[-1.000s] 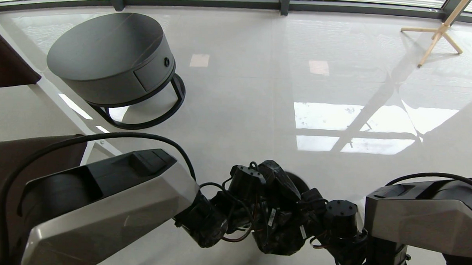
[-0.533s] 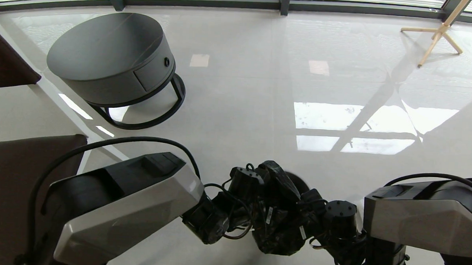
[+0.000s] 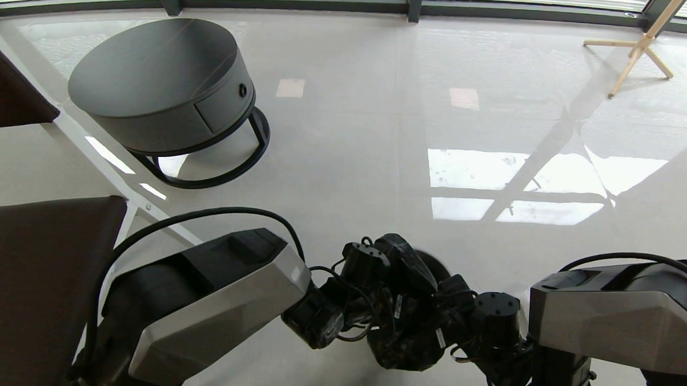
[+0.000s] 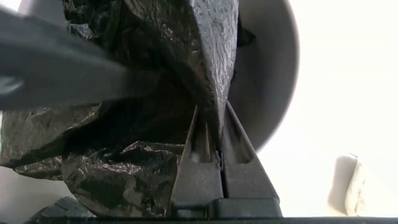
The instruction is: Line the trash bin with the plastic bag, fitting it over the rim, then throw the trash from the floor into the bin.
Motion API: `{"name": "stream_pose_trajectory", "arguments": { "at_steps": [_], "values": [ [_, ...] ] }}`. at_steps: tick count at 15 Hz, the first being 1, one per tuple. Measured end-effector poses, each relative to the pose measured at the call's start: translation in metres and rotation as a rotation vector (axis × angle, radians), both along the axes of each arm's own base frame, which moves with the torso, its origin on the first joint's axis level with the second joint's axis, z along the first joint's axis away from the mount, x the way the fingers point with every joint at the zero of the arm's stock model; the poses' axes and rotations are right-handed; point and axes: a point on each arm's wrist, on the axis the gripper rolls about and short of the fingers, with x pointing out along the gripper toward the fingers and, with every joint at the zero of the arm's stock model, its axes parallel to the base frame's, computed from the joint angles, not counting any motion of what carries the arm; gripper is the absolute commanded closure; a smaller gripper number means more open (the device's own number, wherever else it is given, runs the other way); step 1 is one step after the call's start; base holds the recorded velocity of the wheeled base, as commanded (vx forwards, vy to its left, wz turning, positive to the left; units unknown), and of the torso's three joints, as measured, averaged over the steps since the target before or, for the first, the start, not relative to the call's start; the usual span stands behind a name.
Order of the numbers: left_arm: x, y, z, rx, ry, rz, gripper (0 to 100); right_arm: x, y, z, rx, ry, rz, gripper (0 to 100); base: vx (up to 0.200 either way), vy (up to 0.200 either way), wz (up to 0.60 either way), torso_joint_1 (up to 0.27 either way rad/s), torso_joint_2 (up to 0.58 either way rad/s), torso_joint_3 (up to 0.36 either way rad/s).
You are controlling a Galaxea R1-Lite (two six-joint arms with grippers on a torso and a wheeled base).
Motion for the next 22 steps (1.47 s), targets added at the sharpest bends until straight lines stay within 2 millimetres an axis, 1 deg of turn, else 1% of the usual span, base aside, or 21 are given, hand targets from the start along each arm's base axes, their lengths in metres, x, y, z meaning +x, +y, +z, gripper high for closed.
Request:
{"name": "stream_pose_trajectory", "arguments": {
  "at_steps": [4, 6, 8, 10, 12, 14, 17, 22],
  "values": [
    [0.003, 0.001, -0.006, 0.012, 0.02, 0.004, 100, 0.003, -0.004, 0.0, 0.004, -0.002, -0.01, 100, 0.0, 0.0, 0.0, 0.0, 0.0, 0.0],
    [0.003, 0.0, -0.004, 0.01, 0.017, 0.005, 100, 0.006, -0.008, 0.001, 0.012, -0.01, -0.016, 100, 0.0, 0.0, 0.0, 0.0, 0.0, 0.0],
    [0.007, 0.005, 0.004, 0.002, 0.003, 0.017, 100, 0.012, -0.016, 0.003, 0.024, -0.022, -0.033, 100, 0.0, 0.0, 0.0, 0.0, 0.0, 0.0],
    [0.012, 0.012, 0.017, -0.009, -0.025, 0.032, 100, 0.019, -0.026, 0.005, 0.046, -0.037, -0.04, 100, 0.0, 0.0, 0.0, 0.0, 0.0, 0.0],
    [0.017, 0.02, 0.031, -0.022, -0.055, 0.047, 100, 0.022, -0.031, 0.005, 0.066, -0.033, -0.049, 100, 0.0, 0.0, 0.0, 0.0, 0.0, 0.0],
    [0.02, 0.026, 0.039, -0.025, -0.062, 0.06, 100, 0.023, -0.032, 0.005, 0.076, -0.031, -0.045, 100, 0.0, 0.0, 0.0, 0.0, 0.0, 0.0],
    [0.023, 0.033, 0.041, 0.003, -0.068, 0.064, 100, 0.03, -0.035, 0.008, 0.088, -0.05, -0.054, 100, 0.0, 0.0, 0.0, 0.0, 0.0, 0.0],
    [0.03, 0.043, 0.041, 0.023, -0.085, 0.075, 100, 0.048, -0.05, 0.013, 0.108, -0.076, -0.074, 100, 0.0, 0.0, 0.0, 0.0, 0.0, 0.0]
  ]
}}
